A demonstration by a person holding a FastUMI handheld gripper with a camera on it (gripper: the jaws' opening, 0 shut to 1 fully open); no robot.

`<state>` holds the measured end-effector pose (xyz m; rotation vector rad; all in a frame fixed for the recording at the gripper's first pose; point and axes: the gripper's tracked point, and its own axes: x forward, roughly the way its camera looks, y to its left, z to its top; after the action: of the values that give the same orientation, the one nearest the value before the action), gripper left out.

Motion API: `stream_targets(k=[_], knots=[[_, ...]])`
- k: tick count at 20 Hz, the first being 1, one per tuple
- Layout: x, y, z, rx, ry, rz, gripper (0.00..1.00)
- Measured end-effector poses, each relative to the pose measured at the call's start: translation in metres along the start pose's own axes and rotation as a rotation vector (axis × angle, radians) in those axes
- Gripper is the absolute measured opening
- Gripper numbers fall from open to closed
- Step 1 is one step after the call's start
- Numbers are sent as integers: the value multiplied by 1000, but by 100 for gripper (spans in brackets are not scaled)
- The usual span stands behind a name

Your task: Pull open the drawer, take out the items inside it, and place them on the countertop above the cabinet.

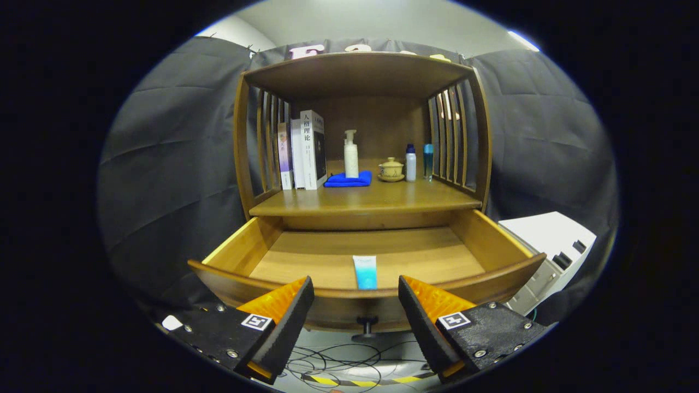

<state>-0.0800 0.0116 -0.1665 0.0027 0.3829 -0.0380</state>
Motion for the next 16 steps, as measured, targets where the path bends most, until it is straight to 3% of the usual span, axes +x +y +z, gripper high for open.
stream_targets(k=[1, 9, 13, 16], knots=[[4, 1, 7, 2, 38, -2, 95], [90, -16, -5, 62, 358, -146, 95], [129, -14, -42, 138, 541, -143, 95], [146, -21, -53, 117, 621, -157, 95]])
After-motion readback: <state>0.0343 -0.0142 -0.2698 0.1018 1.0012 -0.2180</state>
